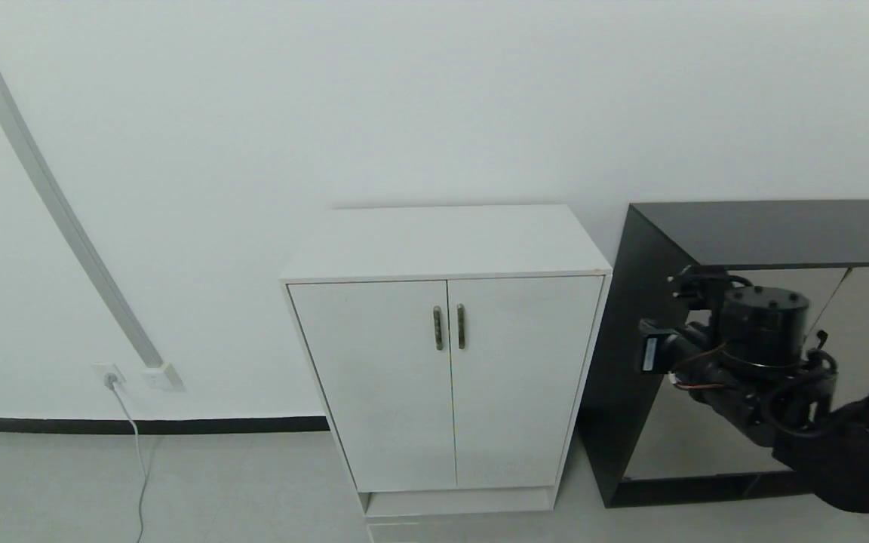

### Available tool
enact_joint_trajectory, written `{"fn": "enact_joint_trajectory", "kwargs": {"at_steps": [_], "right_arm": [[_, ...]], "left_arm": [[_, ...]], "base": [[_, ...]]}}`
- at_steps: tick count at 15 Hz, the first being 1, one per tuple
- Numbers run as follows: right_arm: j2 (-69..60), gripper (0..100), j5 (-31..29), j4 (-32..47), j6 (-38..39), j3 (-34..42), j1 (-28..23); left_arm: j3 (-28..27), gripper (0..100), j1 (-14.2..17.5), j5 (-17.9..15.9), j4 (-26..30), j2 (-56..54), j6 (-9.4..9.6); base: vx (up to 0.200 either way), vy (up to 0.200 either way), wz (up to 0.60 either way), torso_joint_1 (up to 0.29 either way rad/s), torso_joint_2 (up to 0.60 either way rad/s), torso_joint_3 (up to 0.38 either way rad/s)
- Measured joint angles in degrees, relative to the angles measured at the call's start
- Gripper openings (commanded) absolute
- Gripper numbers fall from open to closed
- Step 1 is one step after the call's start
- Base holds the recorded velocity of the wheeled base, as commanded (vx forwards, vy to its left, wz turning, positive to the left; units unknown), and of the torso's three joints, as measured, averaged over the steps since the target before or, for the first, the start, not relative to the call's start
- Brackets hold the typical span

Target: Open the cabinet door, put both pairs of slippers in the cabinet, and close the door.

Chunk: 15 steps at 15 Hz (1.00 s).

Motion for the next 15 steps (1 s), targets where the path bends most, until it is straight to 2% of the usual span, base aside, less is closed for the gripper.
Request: {"fn": "enact_joint_trajectory", "kwargs": {"at_steps": [5, 8, 12, 15], "right_arm": [[-12.5, 0, 0.0, -0.1, -1.1, 11.8, -12.8], [-18.7, 0, 3.3, -0.1, -1.6, 19.2, -19.7], [-28.1, 0, 8.1, 0.3, -2.5, 28.0, -26.4], [-35.4, 0, 9.8, 3.2, -2.9, 32.4, -28.5]], "left_arm": [[0.0, 0, 0.0, 0.0, 0.0, 0.0, 0.0], [0.0, 0, 0.0, 0.0, 0.0, 0.0, 0.0], [-0.1, 0, 0.0, 0.0, 0.0, 0.0, 0.0], [-0.1, 0, 0.0, 0.0, 0.0, 0.0, 0.0]], "base": [[0.0, 0.0, 0.0, 0.0, 0.0, 0.0], [0.0, 0.0, 0.0, 0.0, 0.0, 0.0], [0.0, 0.0, 0.0, 0.0, 0.0, 0.0], [0.0, 0.0, 0.0, 0.0, 0.0, 0.0]]}}
